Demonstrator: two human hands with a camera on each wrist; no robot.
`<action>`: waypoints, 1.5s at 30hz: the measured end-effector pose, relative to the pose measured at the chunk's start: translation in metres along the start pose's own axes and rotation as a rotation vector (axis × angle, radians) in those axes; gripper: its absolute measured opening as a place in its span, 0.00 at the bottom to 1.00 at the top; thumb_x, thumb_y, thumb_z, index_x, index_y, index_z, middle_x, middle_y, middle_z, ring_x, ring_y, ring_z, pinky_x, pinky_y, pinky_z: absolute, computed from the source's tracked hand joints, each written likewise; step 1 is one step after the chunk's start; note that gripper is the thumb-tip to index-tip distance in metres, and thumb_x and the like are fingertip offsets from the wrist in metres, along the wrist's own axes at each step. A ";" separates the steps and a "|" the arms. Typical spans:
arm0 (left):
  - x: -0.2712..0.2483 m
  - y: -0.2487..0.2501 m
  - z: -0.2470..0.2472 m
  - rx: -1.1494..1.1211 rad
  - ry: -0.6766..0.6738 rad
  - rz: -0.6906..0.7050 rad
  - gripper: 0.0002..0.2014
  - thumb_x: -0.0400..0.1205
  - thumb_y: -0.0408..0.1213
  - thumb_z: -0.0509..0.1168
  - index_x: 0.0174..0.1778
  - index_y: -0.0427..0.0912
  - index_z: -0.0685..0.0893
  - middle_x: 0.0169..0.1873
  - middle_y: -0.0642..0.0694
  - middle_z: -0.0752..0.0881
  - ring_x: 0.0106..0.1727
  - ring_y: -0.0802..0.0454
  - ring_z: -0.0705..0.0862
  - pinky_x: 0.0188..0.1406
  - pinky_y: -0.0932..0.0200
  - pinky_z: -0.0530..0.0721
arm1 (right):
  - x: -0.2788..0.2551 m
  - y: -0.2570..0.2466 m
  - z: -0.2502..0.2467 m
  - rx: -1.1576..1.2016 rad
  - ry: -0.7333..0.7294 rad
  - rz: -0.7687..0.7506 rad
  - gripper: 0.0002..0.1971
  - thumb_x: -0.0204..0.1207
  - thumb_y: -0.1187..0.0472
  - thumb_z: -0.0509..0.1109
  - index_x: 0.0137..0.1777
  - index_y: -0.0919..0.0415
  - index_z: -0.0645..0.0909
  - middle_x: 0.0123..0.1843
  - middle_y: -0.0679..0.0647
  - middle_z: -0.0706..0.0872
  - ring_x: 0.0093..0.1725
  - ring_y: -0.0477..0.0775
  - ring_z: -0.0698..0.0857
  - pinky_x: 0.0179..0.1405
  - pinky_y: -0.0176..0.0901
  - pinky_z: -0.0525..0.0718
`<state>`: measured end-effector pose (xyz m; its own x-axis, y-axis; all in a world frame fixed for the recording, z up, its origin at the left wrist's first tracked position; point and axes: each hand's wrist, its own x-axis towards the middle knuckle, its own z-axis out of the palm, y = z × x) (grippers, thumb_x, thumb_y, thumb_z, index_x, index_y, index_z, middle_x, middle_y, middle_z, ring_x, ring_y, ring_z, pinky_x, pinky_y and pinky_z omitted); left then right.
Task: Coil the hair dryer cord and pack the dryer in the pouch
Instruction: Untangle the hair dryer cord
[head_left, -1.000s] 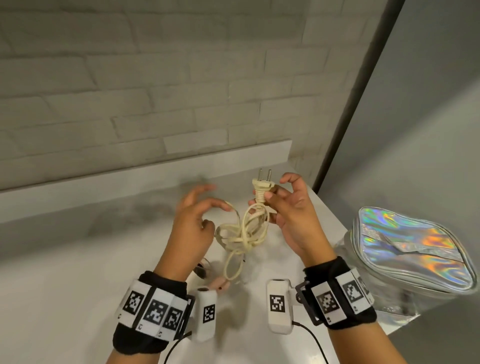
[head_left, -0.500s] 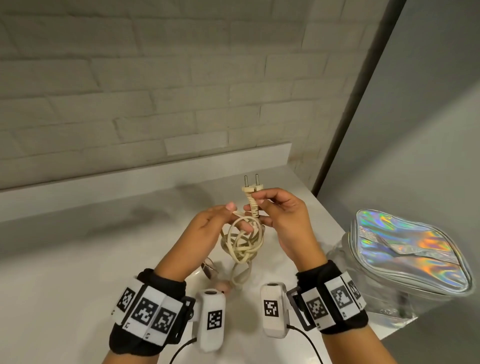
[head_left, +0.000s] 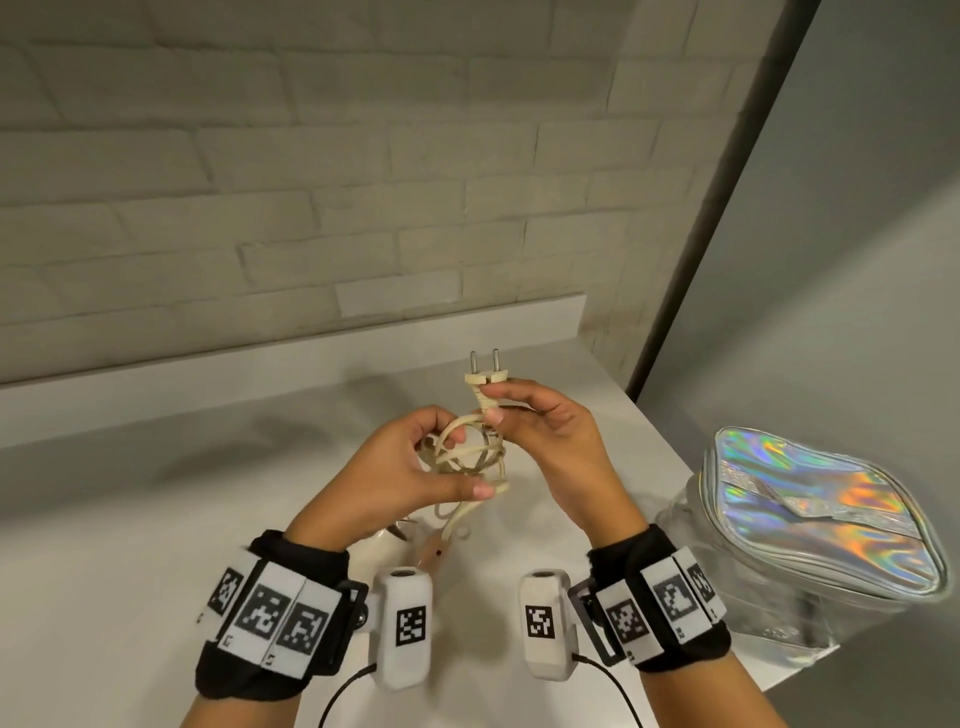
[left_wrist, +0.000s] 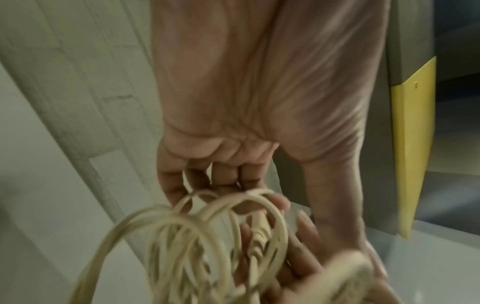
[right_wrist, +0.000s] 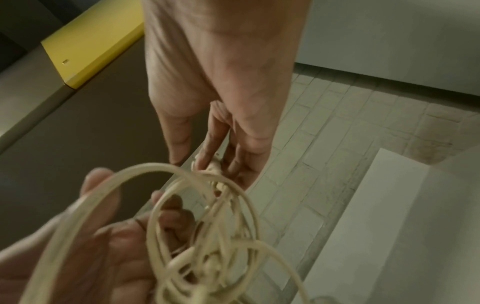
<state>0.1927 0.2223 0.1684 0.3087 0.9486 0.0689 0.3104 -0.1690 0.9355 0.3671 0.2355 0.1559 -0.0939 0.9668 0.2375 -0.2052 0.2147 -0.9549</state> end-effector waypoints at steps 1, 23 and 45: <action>0.000 0.002 0.004 -0.045 0.038 0.027 0.14 0.62 0.44 0.80 0.36 0.56 0.81 0.32 0.61 0.85 0.36 0.65 0.82 0.38 0.70 0.80 | 0.000 -0.001 0.000 -0.027 -0.028 0.002 0.12 0.68 0.74 0.73 0.49 0.61 0.86 0.50 0.49 0.89 0.46 0.51 0.87 0.45 0.37 0.86; 0.011 0.007 0.017 -0.290 0.443 0.027 0.10 0.84 0.39 0.55 0.42 0.42 0.79 0.14 0.49 0.69 0.13 0.59 0.67 0.17 0.64 0.79 | -0.004 0.000 0.001 -0.171 0.017 0.050 0.19 0.74 0.73 0.67 0.53 0.47 0.71 0.49 0.58 0.85 0.50 0.56 0.87 0.45 0.47 0.88; 0.001 -0.005 0.020 0.318 -0.003 0.041 0.09 0.71 0.57 0.69 0.31 0.58 0.85 0.37 0.56 0.86 0.46 0.62 0.83 0.64 0.44 0.74 | 0.000 -0.013 0.001 0.106 0.194 0.037 0.10 0.75 0.70 0.67 0.49 0.59 0.69 0.40 0.63 0.88 0.35 0.60 0.90 0.33 0.49 0.90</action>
<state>0.2097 0.2187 0.1567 0.3294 0.9385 0.1031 0.5625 -0.2828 0.7769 0.3692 0.2322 0.1682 0.0843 0.9845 0.1539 -0.3071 0.1726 -0.9359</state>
